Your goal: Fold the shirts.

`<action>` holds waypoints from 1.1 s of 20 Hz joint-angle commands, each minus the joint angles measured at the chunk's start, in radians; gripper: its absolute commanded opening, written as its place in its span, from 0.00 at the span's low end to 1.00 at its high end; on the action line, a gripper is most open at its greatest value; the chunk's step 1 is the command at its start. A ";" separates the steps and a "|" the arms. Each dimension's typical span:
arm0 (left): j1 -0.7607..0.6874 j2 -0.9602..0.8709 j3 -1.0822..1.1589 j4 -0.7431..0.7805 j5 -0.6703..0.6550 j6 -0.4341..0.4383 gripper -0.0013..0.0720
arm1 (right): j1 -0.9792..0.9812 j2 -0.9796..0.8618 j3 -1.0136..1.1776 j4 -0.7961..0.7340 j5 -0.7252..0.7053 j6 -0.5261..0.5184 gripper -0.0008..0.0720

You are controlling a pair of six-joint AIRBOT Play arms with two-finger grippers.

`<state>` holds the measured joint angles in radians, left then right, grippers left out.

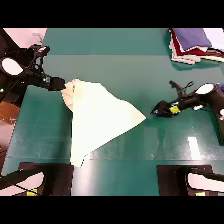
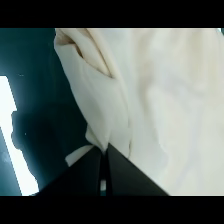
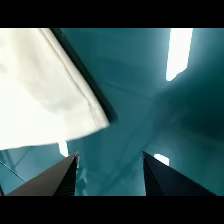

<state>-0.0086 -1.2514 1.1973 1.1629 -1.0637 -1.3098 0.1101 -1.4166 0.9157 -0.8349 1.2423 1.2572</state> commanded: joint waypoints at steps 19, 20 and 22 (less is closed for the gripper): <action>0.001 0.189 0.464 0.243 0.058 0.002 0.05 | -0.111 0.156 0.739 -0.135 -0.080 0.060 0.03; 0.001 0.208 0.500 0.243 0.069 0.002 0.05 | -0.130 0.185 0.790 -0.135 -0.085 0.060 0.03; 0.001 0.241 0.557 0.243 0.078 0.002 0.05 | -0.157 0.239 0.871 -0.137 -0.090 0.059 0.03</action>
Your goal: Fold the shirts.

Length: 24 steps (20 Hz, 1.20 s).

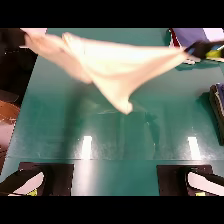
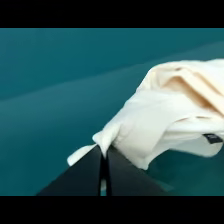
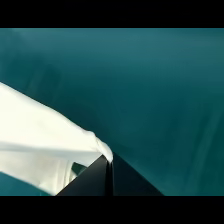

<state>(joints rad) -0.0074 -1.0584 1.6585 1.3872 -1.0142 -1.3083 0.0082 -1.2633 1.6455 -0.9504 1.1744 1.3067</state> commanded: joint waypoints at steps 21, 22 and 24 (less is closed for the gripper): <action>0.000 0.127 -0.856 -0.004 0.202 0.034 0.05 | -0.032 0.249 -0.494 -0.099 0.182 0.010 0.03; 0.000 0.127 -0.843 -0.002 0.223 0.034 0.05 | -0.018 0.257 -0.515 -0.100 0.163 0.010 0.03; 0.000 0.127 -0.776 0.021 0.242 0.034 0.05 | -0.014 0.269 -0.511 -0.100 0.118 0.010 0.03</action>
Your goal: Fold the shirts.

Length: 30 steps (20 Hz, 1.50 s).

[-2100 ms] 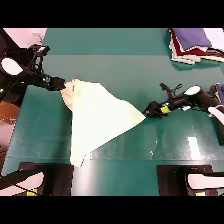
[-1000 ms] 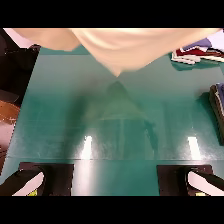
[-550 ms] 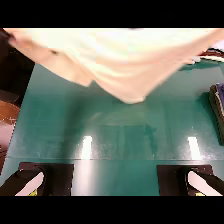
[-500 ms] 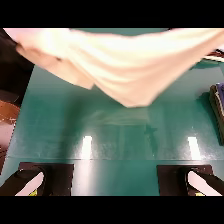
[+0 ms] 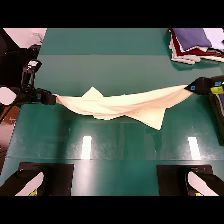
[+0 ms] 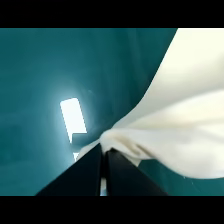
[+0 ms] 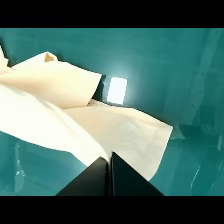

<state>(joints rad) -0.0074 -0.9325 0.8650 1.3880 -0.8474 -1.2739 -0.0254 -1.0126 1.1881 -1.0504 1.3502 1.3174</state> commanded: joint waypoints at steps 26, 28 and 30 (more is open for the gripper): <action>0.000 -0.030 1.003 -0.210 -0.390 -0.001 0.05 | -0.011 -0.111 0.727 -0.146 0.151 0.138 0.03; 0.000 -0.119 0.880 -0.210 -0.403 -0.001 0.05 | -0.008 -0.222 0.690 -0.146 0.180 0.140 0.03; 0.000 -0.232 0.764 -0.210 -0.401 0.000 0.05 | 0.016 -0.341 0.653 -0.147 0.164 0.140 0.03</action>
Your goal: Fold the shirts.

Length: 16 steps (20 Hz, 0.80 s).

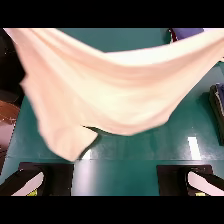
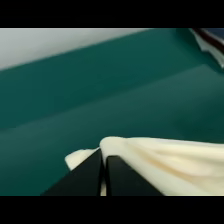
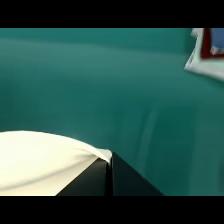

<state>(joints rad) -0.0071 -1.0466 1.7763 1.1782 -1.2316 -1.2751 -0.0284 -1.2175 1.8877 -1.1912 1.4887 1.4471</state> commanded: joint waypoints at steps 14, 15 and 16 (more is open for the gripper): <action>0.002 -0.555 -0.248 -0.007 0.235 -0.037 0.90 | 0.077 -0.507 -0.087 0.029 -0.403 0.005 0.54; 0.010 -0.554 -0.224 -0.005 0.192 -0.038 0.90 | 0.063 -0.507 -0.061 0.056 -0.353 0.004 0.55; 0.024 -0.551 -0.197 -0.005 0.135 -0.039 0.89 | 0.050 -0.507 -0.035 0.078 -0.290 0.002 0.54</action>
<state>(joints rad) 0.0010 -1.5906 1.5387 1.1690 -1.0241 -1.3045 0.0441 -1.7153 1.8099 -1.1641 1.1263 1.4509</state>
